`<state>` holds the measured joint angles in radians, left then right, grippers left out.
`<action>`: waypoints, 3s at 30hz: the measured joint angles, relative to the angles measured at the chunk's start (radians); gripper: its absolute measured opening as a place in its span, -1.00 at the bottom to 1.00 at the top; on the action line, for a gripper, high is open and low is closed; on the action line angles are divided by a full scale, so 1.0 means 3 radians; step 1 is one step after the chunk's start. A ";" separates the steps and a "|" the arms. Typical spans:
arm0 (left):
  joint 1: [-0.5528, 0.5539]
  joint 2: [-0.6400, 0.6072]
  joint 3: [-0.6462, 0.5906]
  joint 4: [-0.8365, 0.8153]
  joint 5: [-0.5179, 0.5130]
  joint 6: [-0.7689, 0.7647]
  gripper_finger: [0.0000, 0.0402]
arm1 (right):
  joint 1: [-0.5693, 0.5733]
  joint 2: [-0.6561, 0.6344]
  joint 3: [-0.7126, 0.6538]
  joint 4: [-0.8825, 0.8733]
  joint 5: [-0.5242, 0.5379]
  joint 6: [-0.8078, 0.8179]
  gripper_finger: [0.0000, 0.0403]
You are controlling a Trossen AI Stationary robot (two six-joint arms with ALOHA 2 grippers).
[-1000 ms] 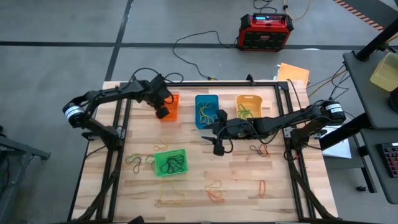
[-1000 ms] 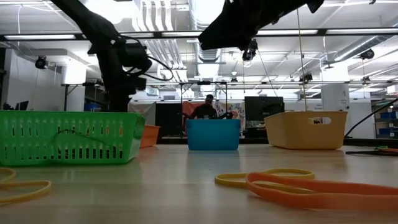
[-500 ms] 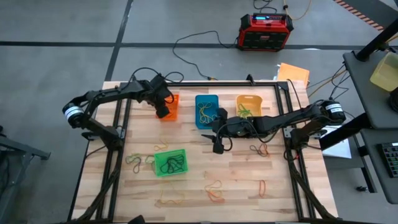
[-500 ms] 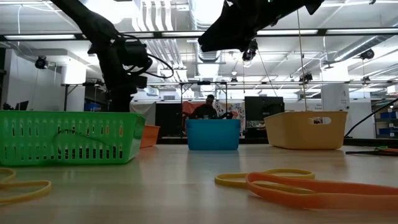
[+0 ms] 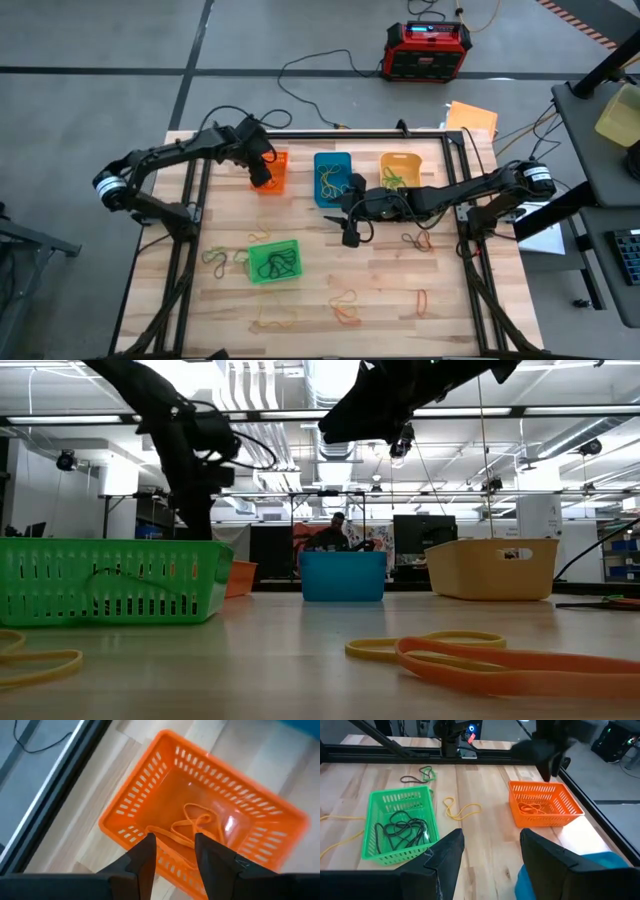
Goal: Sort rubber bands into baskets
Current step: Put the yellow rubberband into the blue bin
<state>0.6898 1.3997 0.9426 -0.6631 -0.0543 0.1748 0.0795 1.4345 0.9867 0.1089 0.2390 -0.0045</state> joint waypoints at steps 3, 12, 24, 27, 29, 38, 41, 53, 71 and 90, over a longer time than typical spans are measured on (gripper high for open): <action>-0.0055 -0.0168 0.0006 -0.0118 0.0173 -0.0094 -0.40 | 0.0000 0.0000 0.0000 -0.0001 -0.0001 0.0018 -0.06; -0.0779 -0.0894 -0.0167 -0.0195 0.0401 -0.0803 -0.40 | 0.0001 0.0000 -0.0001 -0.0011 -0.0004 0.0049 -0.06; -0.2114 -0.1306 -0.0547 -0.0206 0.0329 -0.1387 -0.40 | 0.0003 0.0000 -0.0003 -0.0103 -0.0008 0.0155 -0.06; -0.2244 -0.1311 -0.0653 -0.0208 0.0067 -0.1620 -0.40 | 0.0003 0.0000 -0.0003 -0.0102 -0.0008 0.0164 -0.06; -0.2254 -0.1309 -0.0720 -0.0206 -0.0097 -0.1798 -0.40 | 0.0003 0.0000 -0.0003 -0.0102 -0.0008 0.0166 -0.06; -0.2241 -0.1304 -0.1140 0.0001 -0.0361 -0.2264 -0.40 | 0.0003 0.0000 -0.0003 -0.0100 -0.0008 0.0166 -0.06; -0.2219 -0.1287 -0.1267 0.0190 -0.0423 -0.2476 -0.40 | 0.0003 0.0000 -0.0003 -0.0099 -0.0008 0.0166 -0.06; -0.2161 -0.0764 -0.1357 0.0260 -0.0669 -0.3230 -0.40 | 0.0001 0.0000 -0.0004 -0.0074 -0.0008 0.0189 -0.06; -0.2051 -0.0081 -0.1330 0.0584 -0.0633 -0.3082 -0.41 | 0.0001 0.0000 -0.0004 -0.0080 -0.0008 0.0190 -0.06; -0.2059 -0.0256 -0.1342 0.0559 -0.0534 -0.2864 -1.00 | 0.0003 0.0000 -0.0004 -0.0106 -0.0008 0.0189 -0.06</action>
<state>0.0720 1.3230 0.5400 -0.4952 -0.2146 -0.6843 0.0803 1.4345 0.9855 0.0772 0.2367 0.0523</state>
